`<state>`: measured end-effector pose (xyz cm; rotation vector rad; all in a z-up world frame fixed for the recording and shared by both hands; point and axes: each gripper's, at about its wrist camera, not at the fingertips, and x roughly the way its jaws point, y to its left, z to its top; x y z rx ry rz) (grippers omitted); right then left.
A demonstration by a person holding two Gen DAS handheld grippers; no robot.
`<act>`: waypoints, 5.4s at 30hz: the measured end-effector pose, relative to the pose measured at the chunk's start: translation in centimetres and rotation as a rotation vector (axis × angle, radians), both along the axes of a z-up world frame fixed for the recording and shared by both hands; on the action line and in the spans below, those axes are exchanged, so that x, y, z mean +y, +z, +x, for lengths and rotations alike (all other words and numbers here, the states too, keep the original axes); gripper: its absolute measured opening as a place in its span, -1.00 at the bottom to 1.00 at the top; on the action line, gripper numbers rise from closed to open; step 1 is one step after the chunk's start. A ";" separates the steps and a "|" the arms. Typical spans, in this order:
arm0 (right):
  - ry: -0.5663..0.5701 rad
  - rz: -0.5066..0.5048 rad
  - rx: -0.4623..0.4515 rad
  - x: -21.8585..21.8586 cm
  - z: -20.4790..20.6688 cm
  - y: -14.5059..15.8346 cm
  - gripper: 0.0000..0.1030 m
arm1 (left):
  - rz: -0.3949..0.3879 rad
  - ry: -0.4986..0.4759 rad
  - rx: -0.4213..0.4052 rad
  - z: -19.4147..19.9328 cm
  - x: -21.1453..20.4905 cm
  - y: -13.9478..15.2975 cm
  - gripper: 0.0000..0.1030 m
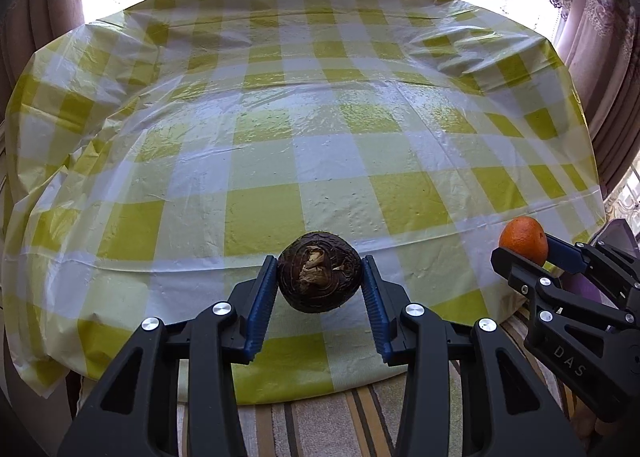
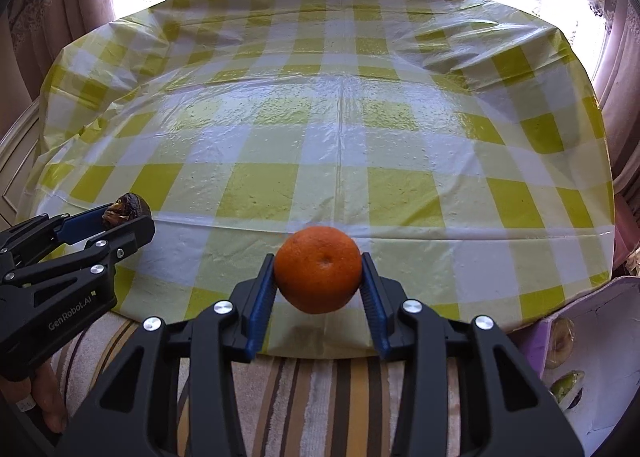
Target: Organize fruits
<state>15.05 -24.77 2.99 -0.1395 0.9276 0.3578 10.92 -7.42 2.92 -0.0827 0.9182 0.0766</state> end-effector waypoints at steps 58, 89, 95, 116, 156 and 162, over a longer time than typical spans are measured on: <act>-0.700 -0.234 0.101 -32.8 -6.0 -4.0 -0.20 | -0.198 -0.713 0.126 -0.1 -33.3 -4.7 -0.23; -0.749 -0.244 0.106 -32.9 -6.4 -5.3 0.09 | -0.212 -0.725 0.125 0.1 -32.9 -5.1 -0.22; -0.753 -0.243 0.084 -32.8 -6.8 -4.7 0.36 | -0.207 -0.723 0.123 0.1 -32.9 -5.1 -0.19; -0.790 -0.226 0.012 -32.8 -15.0 -1.0 0.47 | -0.179 -0.707 0.042 -4.3 -32.5 -3.7 0.69; -0.791 -0.219 0.024 -33.0 -15.1 -1.8 0.49 | -0.173 -0.697 0.037 -4.1 -32.5 -3.9 0.69; -0.791 -0.220 0.023 -33.0 -15.0 -1.8 0.49 | -0.172 -0.697 0.037 -4.1 -32.5 -3.9 0.69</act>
